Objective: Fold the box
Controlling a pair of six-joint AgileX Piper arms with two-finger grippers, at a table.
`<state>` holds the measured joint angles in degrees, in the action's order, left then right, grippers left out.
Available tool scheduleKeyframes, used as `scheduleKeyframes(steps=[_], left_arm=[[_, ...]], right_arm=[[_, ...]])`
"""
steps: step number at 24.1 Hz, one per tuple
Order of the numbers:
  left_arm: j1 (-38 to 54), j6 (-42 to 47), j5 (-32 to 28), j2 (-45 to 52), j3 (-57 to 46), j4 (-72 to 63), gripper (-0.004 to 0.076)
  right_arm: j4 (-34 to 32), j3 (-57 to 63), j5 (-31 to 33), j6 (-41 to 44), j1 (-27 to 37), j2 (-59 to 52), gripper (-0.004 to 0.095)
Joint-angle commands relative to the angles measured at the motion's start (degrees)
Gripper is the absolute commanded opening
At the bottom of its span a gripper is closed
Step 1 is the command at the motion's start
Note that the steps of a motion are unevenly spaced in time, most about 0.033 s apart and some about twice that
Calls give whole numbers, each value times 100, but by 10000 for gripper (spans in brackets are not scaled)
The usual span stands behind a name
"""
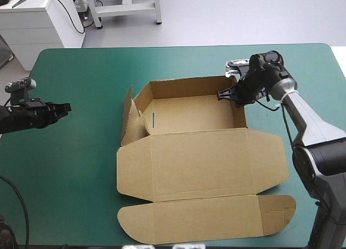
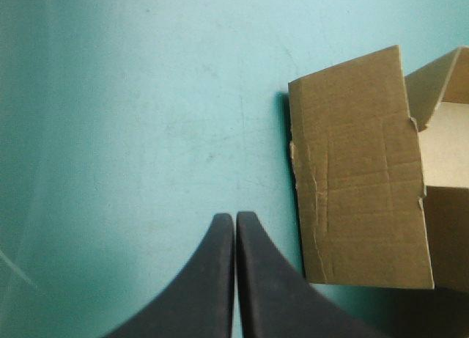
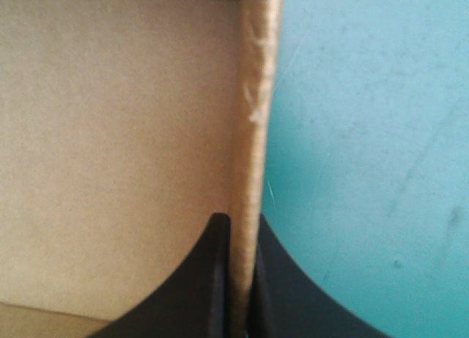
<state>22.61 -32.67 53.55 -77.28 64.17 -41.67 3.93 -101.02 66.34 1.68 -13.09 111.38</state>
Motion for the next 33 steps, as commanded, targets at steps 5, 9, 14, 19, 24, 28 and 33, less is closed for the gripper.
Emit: scheduleKeyframes(steps=[5, 9, 14, 19, 24, 28, 33], left_arm=[[11, -34, -192, 178, 136, -262, -8], [11, -34, -191, 178, 136, -262, -8], [11, -50, -191, 178, 136, -262, -8], [11, -50, -179, 178, 136, -262, -8], [11, -50, -81, 178, 136, -285, -8], [11, -60, -81, 178, 136, -285, -8], [11, -60, -112, 178, 136, -285, -8]], right_arm=[[-35, -632, 493, -7, 20, 69, 356], [-35, -1074, 503, 308, 41, 69, 704], [140, -1354, 513, 405, 41, -158, 842], [117, -764, 503, 405, 30, -720, 839], [130, -147, 466, 395, 20, -635, 839], [133, -117, 451, 395, 21, -325, 835], [289, -103, 501, 351, 21, -106, 754]])
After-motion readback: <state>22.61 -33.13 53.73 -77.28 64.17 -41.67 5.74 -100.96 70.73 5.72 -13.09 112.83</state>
